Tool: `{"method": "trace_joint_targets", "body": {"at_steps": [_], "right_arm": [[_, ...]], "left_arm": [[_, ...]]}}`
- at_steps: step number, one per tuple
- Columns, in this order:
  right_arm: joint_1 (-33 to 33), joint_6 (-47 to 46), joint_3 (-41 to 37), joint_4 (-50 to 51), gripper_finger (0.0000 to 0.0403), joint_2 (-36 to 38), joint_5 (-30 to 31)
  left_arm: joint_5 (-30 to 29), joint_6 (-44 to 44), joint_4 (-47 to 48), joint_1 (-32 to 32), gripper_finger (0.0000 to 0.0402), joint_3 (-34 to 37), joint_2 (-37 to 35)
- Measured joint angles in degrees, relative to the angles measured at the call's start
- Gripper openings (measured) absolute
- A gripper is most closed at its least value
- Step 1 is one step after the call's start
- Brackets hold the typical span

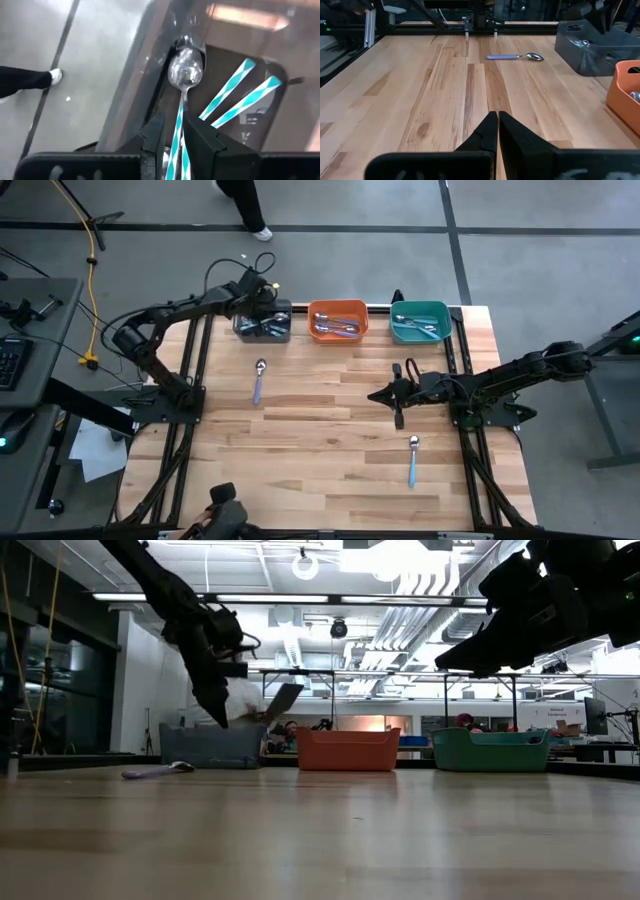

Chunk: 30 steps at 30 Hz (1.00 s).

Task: Sort silverware by color (type)
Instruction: Put the purple spoon into the orange bin

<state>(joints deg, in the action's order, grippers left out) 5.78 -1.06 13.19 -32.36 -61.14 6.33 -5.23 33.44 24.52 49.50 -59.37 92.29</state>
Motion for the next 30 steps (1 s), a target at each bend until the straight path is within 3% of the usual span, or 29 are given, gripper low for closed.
{"method": "trace_joint_targets", "body": {"at_steps": [7, 11, 17, 21, 26, 30], "right_arm": [[0.00, -0.22, 0.00, 0.52, 0.0000, -0.02, 0.04], [0.00, -0.44, 0.00, 1.02, 0.0000, -0.02, 2.41], [-0.02, -1.68, 0.00, 2.51, 0.0000, -0.02, 4.66], [-0.02, -1.55, 0.00, 2.56, 0.0000, -0.02, 4.68], [-0.02, -1.53, 0.00, 2.56, 0.0000, -0.02, 4.72], [-0.04, -1.53, 0.00, 2.58, 0.0000, -0.02, 4.72]], "left_arm": [[0.57, -5.55, -1.17, -3.30, 0.0028, 2.18, -7.89], [2.00, -9.88, -5.86, -7.25, 0.0004, 7.10, -12.55], [2.21, -16.95, -13.86, -16.13, 0.0005, 16.53, -18.59], [2.19, -25.91, -9.46, -23.00, 0.0005, 18.72, -20.51], [0.54, -43.76, -2.05, -33.30, 0.0010, 19.04, -20.78], [-8.04, -55.45, 4.14, -41.87, 0.0039, 19.04, -20.78]]}}
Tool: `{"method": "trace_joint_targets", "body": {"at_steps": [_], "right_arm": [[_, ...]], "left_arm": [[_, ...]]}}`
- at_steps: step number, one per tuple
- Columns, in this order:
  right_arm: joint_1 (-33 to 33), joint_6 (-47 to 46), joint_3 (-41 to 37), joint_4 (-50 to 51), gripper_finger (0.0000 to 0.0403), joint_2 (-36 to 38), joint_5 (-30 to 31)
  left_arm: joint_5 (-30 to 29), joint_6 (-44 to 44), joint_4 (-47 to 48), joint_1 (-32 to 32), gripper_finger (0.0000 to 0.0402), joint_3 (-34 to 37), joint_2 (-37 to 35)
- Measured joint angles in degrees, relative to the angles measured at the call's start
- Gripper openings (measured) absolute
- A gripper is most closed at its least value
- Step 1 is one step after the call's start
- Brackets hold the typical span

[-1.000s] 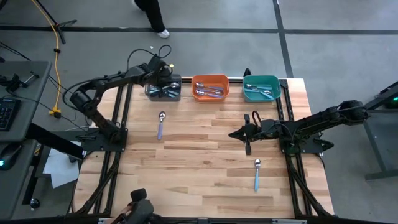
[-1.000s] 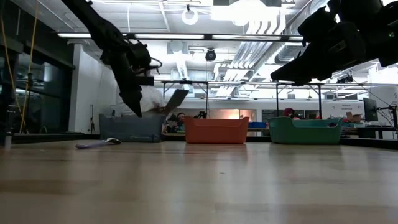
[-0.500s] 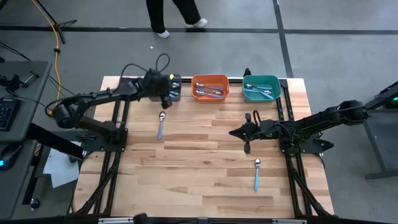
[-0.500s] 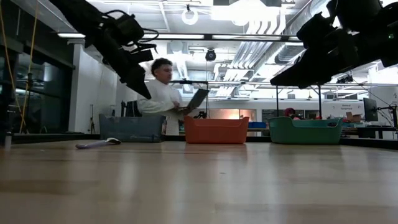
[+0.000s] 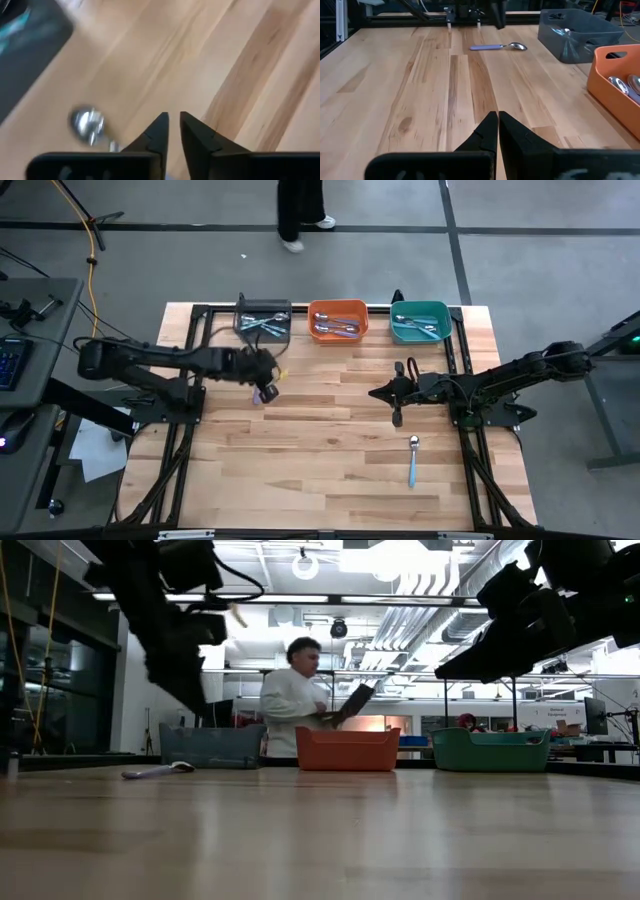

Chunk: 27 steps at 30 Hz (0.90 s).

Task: Sort silverware by color (type)
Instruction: Put the purple spoon into the orange bin

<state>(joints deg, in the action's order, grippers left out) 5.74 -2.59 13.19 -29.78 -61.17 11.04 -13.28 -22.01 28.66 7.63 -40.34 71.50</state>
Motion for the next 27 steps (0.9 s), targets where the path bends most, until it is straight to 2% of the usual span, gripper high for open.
{"method": "trace_joint_targets", "body": {"at_steps": [3, 6, 10, 16, 19, 27], "right_arm": [[0.00, 0.00, 0.00, 0.22, 0.0000, 0.00, 0.00], [0.00, 0.10, 0.00, 0.53, 0.0000, 0.00, -0.02], [0.00, 1.31, 0.00, 0.57, 0.0000, 0.00, -0.02], [0.00, 1.33, 0.00, 0.70, 0.0000, 0.00, -0.02], [0.00, 1.13, 0.00, 0.75, 0.0000, 0.00, -0.02], [0.00, 1.11, 0.00, 0.75, 0.0000, 0.00, -0.02]], "left_arm": [[-4.51, -9.78, 6.17, -3.91, 0.0068, 0.00, 0.00], [-4.85, -19.58, 10.34, -5.43, 0.0098, 0.21, 0.42], [-5.54, -24.81, 9.85, -5.60, 0.0134, 2.17, 0.78], [-6.08, -25.88, 2.81, -1.82, 0.0154, 7.51, 0.87], [-6.06, -23.94, -2.28, 0.28, 0.0153, 9.63, 0.87], [-4.46, -19.54, -7.56, 5.59, 0.0136, 12.84, 0.87]]}}
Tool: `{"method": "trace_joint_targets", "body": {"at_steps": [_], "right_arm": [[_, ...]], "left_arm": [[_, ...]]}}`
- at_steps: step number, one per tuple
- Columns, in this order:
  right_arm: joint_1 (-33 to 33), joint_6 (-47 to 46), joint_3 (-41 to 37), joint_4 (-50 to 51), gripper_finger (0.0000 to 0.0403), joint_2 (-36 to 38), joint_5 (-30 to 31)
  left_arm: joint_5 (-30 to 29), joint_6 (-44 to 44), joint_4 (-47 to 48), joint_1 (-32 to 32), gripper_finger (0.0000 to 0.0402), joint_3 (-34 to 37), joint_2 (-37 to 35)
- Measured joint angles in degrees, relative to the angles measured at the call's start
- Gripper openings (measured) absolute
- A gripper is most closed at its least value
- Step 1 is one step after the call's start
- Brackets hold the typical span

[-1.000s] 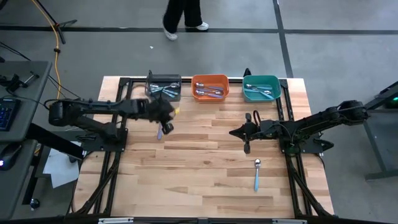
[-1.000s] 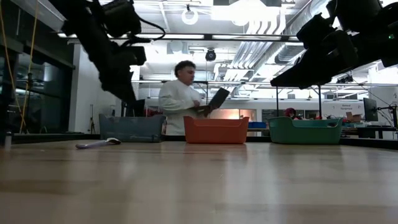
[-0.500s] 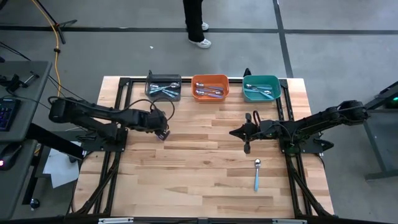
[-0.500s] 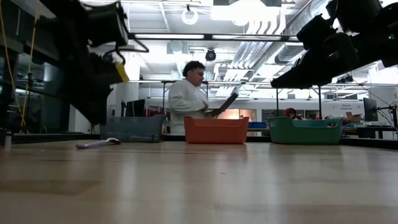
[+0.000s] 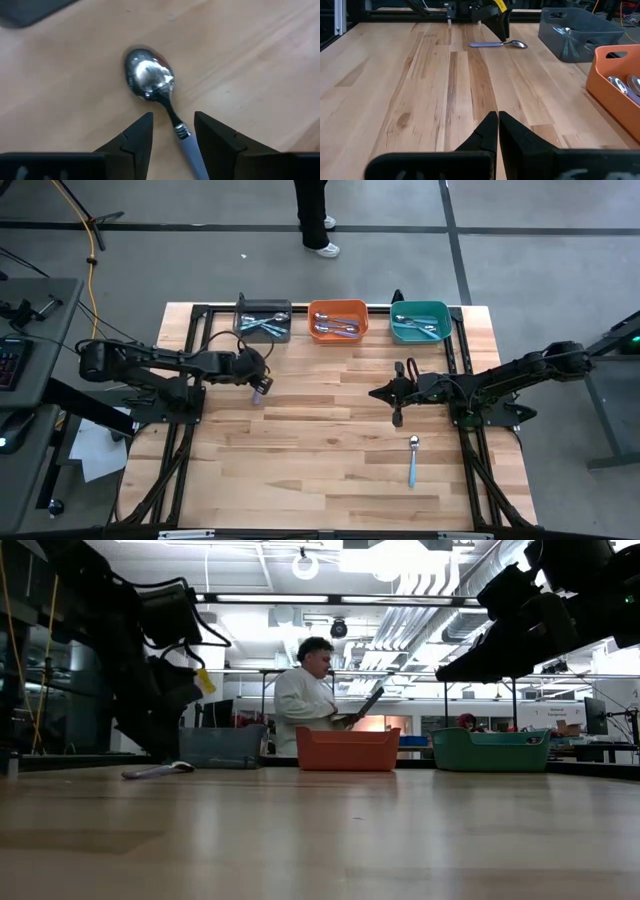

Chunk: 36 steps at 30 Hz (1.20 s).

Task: Sort silverware by color (type)
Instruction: Put the purple spoon into the orange bin

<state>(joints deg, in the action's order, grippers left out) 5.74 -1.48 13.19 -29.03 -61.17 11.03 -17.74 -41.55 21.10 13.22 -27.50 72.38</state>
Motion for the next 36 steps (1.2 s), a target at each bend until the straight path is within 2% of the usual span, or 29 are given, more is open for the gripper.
{"method": "trace_joint_targets", "body": {"at_steps": [4, 14, 27, 36], "right_arm": [[0.00, -0.02, 0.00, 0.02, 0.0000, 0.00, 0.00], [0.00, -0.02, 0.00, 0.02, 0.0000, 0.00, 0.00], [0.00, -0.04, 0.00, 0.00, 0.0000, 0.00, 0.00], [-0.02, -0.23, 0.00, 0.03, 0.0000, 0.00, -0.02]], "left_arm": [[2.92, 3.18, -3.47, 0.83, 0.0126, 1.27, 0.02], [3.67, 5.39, -3.40, 2.34, 0.0106, 1.31, 0.02], [3.65, 5.24, -2.62, 2.57, 0.0132, 1.31, 0.37], [1.54, 6.35, -6.27, 2.51, 0.0136, 1.11, 6.06]]}}
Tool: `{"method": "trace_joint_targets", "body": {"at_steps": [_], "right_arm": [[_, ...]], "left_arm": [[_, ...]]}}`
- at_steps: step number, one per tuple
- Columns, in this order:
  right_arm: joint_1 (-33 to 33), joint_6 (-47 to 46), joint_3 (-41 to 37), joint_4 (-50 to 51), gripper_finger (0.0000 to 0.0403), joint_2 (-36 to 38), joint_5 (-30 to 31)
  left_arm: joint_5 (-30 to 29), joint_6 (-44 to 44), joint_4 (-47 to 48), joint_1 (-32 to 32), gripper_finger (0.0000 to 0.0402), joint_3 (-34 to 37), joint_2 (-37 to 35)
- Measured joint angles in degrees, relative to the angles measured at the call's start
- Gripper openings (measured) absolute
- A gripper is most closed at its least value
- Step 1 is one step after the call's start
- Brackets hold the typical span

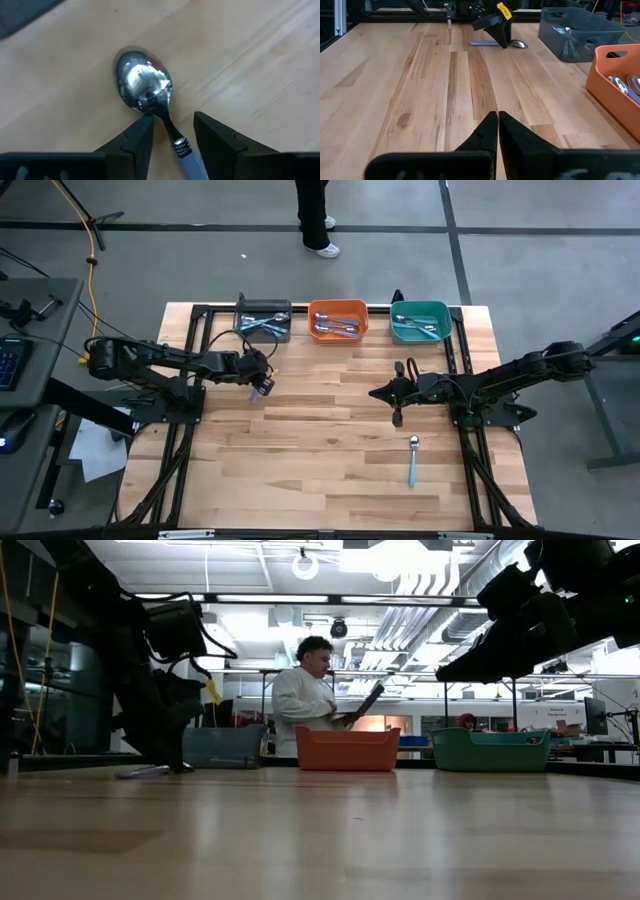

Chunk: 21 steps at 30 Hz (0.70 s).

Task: Sort silverware by color (type)
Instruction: Put the purple spoon into the orange bin

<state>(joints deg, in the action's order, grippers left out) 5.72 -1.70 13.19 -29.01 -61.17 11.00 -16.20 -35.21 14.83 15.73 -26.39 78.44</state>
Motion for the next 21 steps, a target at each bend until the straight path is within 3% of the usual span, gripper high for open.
{"method": "trace_joint_targets", "body": {"at_steps": [4, 14, 21], "right_arm": [[-0.01, 0.01, 0.00, 0.04, 0.0000, 0.00, 0.00], [-0.01, -0.91, 0.00, 0.16, 0.0000, 0.00, 0.00], [-0.01, -0.91, 0.00, 0.25, 0.0000, 0.00, 0.00]], "left_arm": [[0.03, 2.52, -0.32, 0.02, 0.0114, 0.00, 0.14], [1.50, 8.90, -1.96, -3.02, 0.0009, 0.22, -2.37], [1.33, 9.58, -3.46, -6.54, 0.0002, -0.19, -5.40]]}}
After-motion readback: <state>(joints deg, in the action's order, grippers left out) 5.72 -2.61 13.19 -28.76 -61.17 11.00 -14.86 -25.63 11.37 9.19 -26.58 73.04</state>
